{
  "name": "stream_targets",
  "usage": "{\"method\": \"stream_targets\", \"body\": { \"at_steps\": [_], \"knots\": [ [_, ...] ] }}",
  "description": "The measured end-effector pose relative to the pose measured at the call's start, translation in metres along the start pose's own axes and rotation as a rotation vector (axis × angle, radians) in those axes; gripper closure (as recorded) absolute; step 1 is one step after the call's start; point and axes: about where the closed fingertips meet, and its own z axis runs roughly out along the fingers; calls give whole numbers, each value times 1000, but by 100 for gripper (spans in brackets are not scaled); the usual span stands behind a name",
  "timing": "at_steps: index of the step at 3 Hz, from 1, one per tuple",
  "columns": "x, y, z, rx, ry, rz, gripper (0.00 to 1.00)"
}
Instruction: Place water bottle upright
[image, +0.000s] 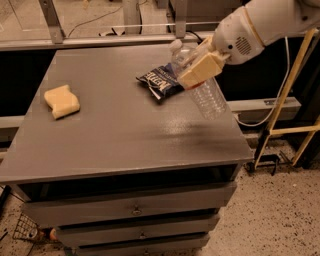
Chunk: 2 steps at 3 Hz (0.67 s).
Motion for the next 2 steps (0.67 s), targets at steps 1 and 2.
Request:
{"method": "stream_targets", "body": {
  "at_steps": [1,2],
  "knots": [
    [-3,3,-4,-50,-247,-22,100],
    [-4,8,-5,-65,-435,-21,100]
  ]
}}
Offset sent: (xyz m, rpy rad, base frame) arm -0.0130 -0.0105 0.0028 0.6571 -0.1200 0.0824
